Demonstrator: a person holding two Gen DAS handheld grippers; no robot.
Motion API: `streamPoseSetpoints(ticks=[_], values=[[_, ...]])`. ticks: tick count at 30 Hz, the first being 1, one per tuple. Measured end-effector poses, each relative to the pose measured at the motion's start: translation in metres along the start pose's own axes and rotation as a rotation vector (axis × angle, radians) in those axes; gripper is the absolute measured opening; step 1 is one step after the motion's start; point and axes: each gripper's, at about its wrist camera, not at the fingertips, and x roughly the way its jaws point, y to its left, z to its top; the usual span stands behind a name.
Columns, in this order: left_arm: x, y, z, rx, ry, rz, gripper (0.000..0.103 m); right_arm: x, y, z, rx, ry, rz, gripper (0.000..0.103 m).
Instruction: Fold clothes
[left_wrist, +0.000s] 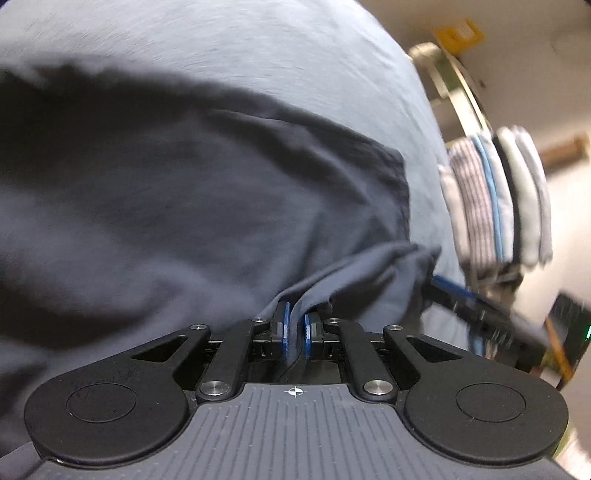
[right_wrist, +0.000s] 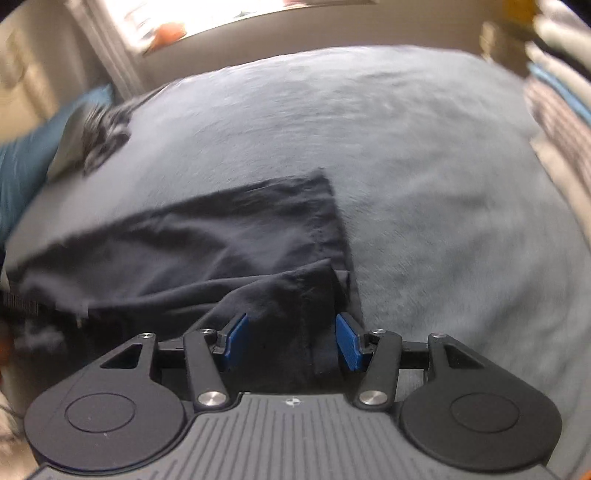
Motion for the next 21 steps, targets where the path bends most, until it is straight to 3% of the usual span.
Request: streamPoseSetpoints(ticks=[2, 9, 16, 21], values=[[-0.001, 0.005, 0.002, -0.031, -0.005, -0.02, 0.006, 0.006, 0.003, -0.002, -0.015, 0.011, -0.018, 0.055], [0.003, 0.018, 0.007, -0.104, 0.031, -0.044, 0.006, 0.003, -0.023, -0.001, 0.105, -0.009, 0.031, 0.055], [0.001, 0.009, 0.004, -0.02, 0.026, -0.011, 0.007, 0.012, -0.027, 0.015, -0.042, 0.017, 0.124, 0.059], [0.0, 0.013, 0.003, -0.032, 0.017, -0.007, 0.006, 0.029, -0.036, 0.026, -0.09, 0.078, 0.219, 0.06]])
